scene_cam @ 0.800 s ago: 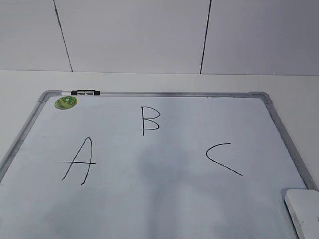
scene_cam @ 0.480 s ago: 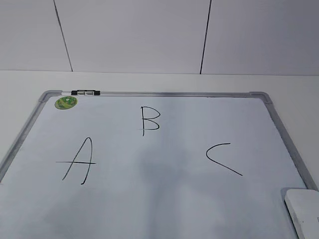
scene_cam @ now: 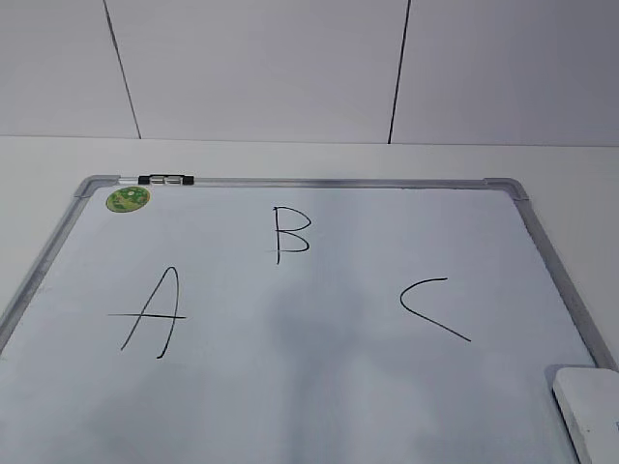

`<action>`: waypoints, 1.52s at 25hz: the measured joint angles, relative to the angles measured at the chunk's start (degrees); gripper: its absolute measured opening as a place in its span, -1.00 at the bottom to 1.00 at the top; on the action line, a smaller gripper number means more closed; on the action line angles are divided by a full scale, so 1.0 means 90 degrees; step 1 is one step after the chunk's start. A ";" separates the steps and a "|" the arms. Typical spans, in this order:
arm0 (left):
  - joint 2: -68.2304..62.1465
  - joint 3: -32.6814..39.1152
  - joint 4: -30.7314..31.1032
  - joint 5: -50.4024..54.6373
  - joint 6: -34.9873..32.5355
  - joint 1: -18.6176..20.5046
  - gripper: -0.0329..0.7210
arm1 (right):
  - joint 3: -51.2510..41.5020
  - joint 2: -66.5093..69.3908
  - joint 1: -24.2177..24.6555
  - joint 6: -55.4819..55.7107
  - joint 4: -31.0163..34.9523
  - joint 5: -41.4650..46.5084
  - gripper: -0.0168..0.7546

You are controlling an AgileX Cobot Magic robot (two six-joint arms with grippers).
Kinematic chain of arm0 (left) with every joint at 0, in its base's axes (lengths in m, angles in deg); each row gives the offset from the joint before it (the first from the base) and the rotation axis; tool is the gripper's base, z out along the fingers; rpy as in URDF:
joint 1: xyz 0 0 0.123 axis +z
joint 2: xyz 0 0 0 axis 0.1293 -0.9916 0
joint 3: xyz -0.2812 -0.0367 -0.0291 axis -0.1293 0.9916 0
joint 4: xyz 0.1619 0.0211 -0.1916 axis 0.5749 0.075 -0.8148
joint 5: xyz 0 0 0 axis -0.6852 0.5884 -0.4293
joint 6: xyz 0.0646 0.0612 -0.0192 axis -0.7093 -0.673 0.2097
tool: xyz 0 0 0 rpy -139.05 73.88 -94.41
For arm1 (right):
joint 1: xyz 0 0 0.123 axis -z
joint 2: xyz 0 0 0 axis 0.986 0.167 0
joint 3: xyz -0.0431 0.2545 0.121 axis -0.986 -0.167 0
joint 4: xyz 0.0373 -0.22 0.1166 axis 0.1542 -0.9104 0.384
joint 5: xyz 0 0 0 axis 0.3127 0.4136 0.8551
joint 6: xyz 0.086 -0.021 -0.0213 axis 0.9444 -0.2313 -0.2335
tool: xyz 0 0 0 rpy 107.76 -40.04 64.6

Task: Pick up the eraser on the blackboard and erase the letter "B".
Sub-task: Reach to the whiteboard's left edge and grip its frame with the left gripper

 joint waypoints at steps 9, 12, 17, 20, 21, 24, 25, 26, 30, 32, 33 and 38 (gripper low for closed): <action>-0.0043 0.0000 -0.0390 0.0000 0.0000 0.0000 -0.28 | 0.0000 0.0000 0.0000 0.0025 0.0000 0.0012 0.58; -0.0396 -0.0028 -0.0399 0.0078 0.0000 0.0000 -0.28 | 0.0023 0.0000 0.0000 0.0248 0.0000 0.0052 0.58; -0.1751 -0.0435 -0.0399 0.0136 0.0000 0.0000 -0.28 | 0.0073 0.0628 0.0000 0.0641 0.0000 0.0108 0.58; -0.2736 -0.0849 -0.0399 0.0136 0.0000 0.0000 -0.28 | 0.0253 0.1229 0.0000 0.0732 0.0000 0.0177 0.58; -0.3026 -0.1009 -0.0399 0.0136 0.0000 0.0000 -0.28 | 0.0342 0.1461 0.0000 0.0776 0.0000 0.0210 0.58; -0.4079 -0.1489 -0.0399 0.0186 0.0000 0.0000 -0.28 | 0.0627 0.2133 0.0000 0.0820 0.0000 0.0382 0.58; -0.4465 -0.1684 -0.0385 0.0250 0.0000 0.0000 -0.28 | 0.0725 0.2372 0.0000 0.0820 0.0000 0.0461 0.58; -0.4859 -0.1891 -0.0351 0.0339 0.0000 0.0000 -0.28 | 0.0818 0.2604 0.0000 0.0831 0.0012 0.0540 0.58; -0.6328 -0.2680 -0.0223 0.0592 -0.0171 0.0000 -0.28 | 0.1090 0.3308 0.0000 0.0845 0.0164 0.0669 0.58; -0.6995 -0.3036 -0.0211 0.0650 -0.0251 0.0000 -0.28 | 0.1201 0.3556 0.0000 0.0845 0.0269 0.0684 0.58; -0.7343 -0.3227 -0.0206 0.0663 -0.0286 0.0000 -0.28 | 0.1247 0.3644 0.0000 0.0845 0.0352 0.0684 0.58; -0.8863 -0.3997 -0.0206 0.0674 -0.0400 0.0017 -0.28 | 0.1317 0.3844 0.0000 0.0845 0.0559 0.0684 0.58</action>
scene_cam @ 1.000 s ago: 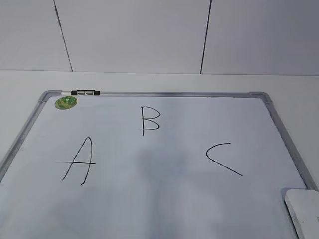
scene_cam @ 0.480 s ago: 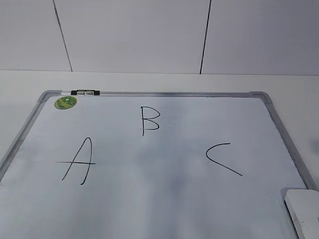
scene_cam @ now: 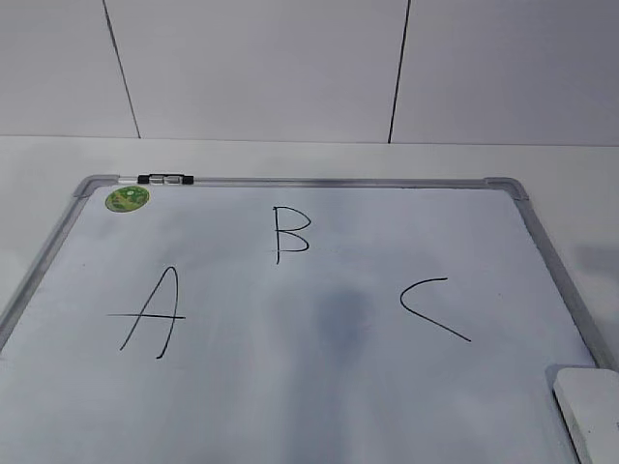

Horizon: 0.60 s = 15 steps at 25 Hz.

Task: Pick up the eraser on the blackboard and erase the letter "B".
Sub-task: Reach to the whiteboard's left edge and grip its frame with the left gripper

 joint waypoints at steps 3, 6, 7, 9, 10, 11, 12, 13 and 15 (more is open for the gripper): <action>-0.0746 -0.0346 0.0000 -0.0044 -0.0026 0.0158 -0.28 | 0.0000 0.0026 0.0000 0.0000 0.0012 0.0000 0.58; -0.1375 -0.0622 0.0011 -0.0113 -0.0026 0.0426 -0.28 | 0.0000 0.0026 0.0000 0.0012 0.0021 0.0000 0.58; -0.1569 -0.0662 0.0010 -0.0141 -0.0026 0.0512 -0.28 | 0.0000 0.0026 0.0000 0.0012 0.0021 0.0000 0.58; -0.1868 -0.0720 0.0010 -0.0183 -0.0026 0.0602 -0.28 | 0.0000 0.0026 0.0000 0.0012 0.0021 0.0000 0.58; -0.2006 -0.0722 0.0014 -0.0219 -0.0026 0.0627 -0.28 | 0.0000 0.0026 0.0000 0.0012 0.0021 0.0000 0.58; -0.2122 -0.0722 0.0014 -0.0268 -0.0026 0.0619 -0.28 | 0.0000 0.0026 0.0000 0.0012 0.0021 0.0000 0.58; -0.2201 -0.0722 0.0014 -0.0363 -0.0026 0.0619 -0.28 | 0.0000 0.0026 0.0000 0.0012 0.0021 0.0000 0.58; -0.2282 -0.0734 0.0014 -0.0456 -0.0026 0.0619 -0.28 | 0.0000 0.0026 0.0000 0.0012 0.0021 0.0000 0.58; -0.2441 -0.0777 0.0025 -0.0666 -0.0026 0.0619 -0.28 | 0.0000 0.0026 0.0000 0.0012 0.0021 0.0000 0.58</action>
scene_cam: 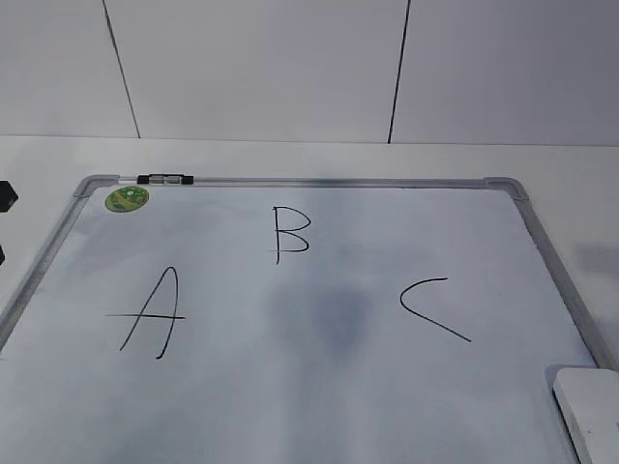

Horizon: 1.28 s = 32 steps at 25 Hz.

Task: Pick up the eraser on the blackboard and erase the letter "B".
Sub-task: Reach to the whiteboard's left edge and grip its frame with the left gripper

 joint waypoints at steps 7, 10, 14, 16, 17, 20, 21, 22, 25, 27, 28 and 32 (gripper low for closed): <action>-0.0397 -0.0082 0.0093 -0.0271 0.0000 0.0000 -0.28 | 0.0005 0.0000 0.0000 0.0011 0.0000 0.0000 0.58; -0.0566 -0.0106 0.0107 -0.0329 0.0000 0.0000 -0.28 | 0.0005 0.0000 0.0000 0.0011 0.0000 0.0000 0.58; -0.0691 -0.0157 0.0116 -0.0419 -0.0005 -0.0012 -0.28 | 0.0005 0.0000 0.0000 0.0011 0.0042 0.0000 0.58; -0.0689 -0.0167 0.0116 -0.0497 -0.0015 -0.0012 -0.28 | 0.0005 0.0000 0.0000 0.0011 0.0057 0.0000 0.58; -0.0689 -0.0167 0.0116 -0.0543 -0.0015 -0.0012 -0.28 | 0.0005 0.0000 0.0000 0.0011 0.0067 0.0000 0.58; -0.0689 -0.0167 0.0116 -0.0581 -0.0015 -0.0012 -0.28 | 0.0005 0.0000 0.0000 0.0011 0.0095 0.0000 0.58; -0.0689 -0.0167 0.0103 -0.0594 -0.0015 -0.0012 -0.28 | 0.0005 0.0000 0.0000 0.0011 0.0095 0.0000 0.58; -0.0701 -0.0167 0.0076 -0.0596 -0.0015 -0.0012 -0.28 | 0.0005 0.0000 0.0000 0.0011 0.0106 0.0000 0.58; -0.0752 -0.0167 0.0044 -0.0607 -0.0015 -0.0012 -0.28 | 0.0005 0.0000 0.0000 0.0011 0.0120 0.0000 0.58; -0.0790 -0.0167 0.0011 -0.0607 -0.0015 -0.0012 -0.28 | 0.0005 0.0000 0.0000 0.0011 0.0120 0.0000 0.58; -0.0814 -0.0167 0.0012 -0.0607 -0.0015 -0.0012 -0.28 | 0.0005 0.0000 0.0000 0.0011 0.0120 0.0000 0.58; -0.0807 -0.0181 -0.0015 -0.0620 -0.0019 -0.0012 -0.28 | 0.0005 0.0000 0.0000 0.0011 0.0120 0.0000 0.58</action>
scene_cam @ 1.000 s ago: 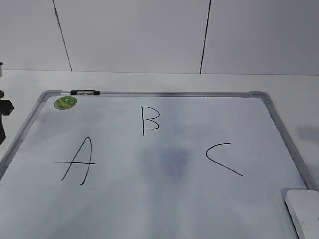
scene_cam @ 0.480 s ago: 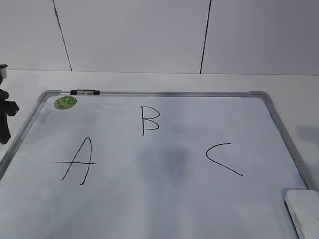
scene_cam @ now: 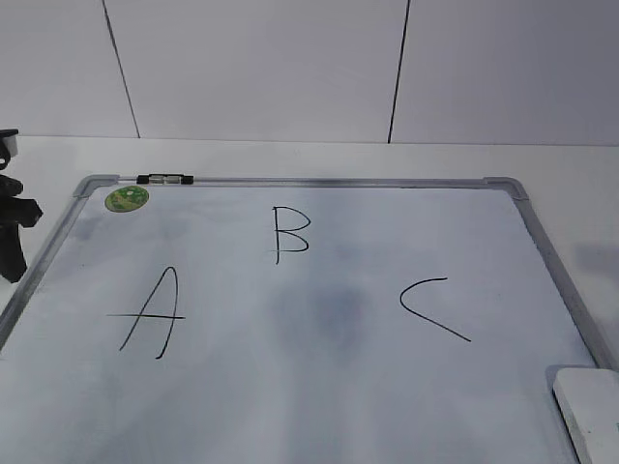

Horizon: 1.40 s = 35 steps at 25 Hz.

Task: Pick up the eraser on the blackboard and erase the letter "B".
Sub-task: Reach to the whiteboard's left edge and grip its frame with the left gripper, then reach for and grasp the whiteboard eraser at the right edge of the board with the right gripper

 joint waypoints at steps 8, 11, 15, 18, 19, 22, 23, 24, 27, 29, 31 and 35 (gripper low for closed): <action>-0.0070 -0.0015 -0.0080 -0.0012 -0.0037 0.0000 -0.28 | 0.0000 0.0000 0.0000 0.0000 0.0000 0.0000 0.58; -0.0243 -0.0015 -0.0095 -0.0012 -0.0047 0.0000 -0.28 | 0.0000 0.0000 0.0000 0.0000 0.0026 0.0000 0.58; -0.0374 -0.0015 -0.0095 0.0030 -0.0047 0.0000 -0.28 | 0.0000 0.0000 0.0000 0.0000 0.0052 0.0000 0.58; -0.0436 -0.0015 -0.0095 0.0030 -0.0047 0.0000 -0.28 | 0.0000 0.0000 0.0000 0.0000 0.0066 0.0000 0.58; -0.0450 -0.0027 -0.0108 0.0030 -0.0047 0.0000 -0.28 | 0.0000 0.0000 0.0000 0.0000 0.0066 0.0000 0.58; -0.0450 -0.0027 -0.0108 0.0030 -0.0047 0.0000 -0.28 | 0.0000 0.0000 0.0000 0.0000 0.0066 0.0005 0.58; -0.0450 -0.0027 -0.0108 0.0030 -0.0047 0.0000 -0.29 | 0.0000 0.0000 0.0000 0.0000 0.0066 0.0005 0.58; -0.0458 -0.0027 -0.0108 0.0030 -0.0047 0.0000 -0.31 | 0.0000 0.0000 0.0000 0.0000 0.0066 0.0005 0.58; -0.0463 -0.0040 -0.0108 0.0030 -0.0047 0.0000 -0.40 | 0.0000 0.0000 0.0000 0.0000 0.0066 0.0005 0.58; -0.0463 -0.0040 -0.0121 0.0030 -0.0047 0.0000 -0.48 | 0.0000 0.0000 0.0000 0.0000 0.0066 0.0005 0.58; -0.0463 -0.0051 -0.0131 0.0030 -0.0047 0.0000 -0.59 | 0.0000 0.0000 0.0000 0.0000 0.0066 0.0005 0.58; -0.0463 -0.0051 -0.0136 0.0030 -0.0047 0.0000 -0.79 | 0.0000 0.0000 0.0000 0.0000 0.0066 0.0005 0.58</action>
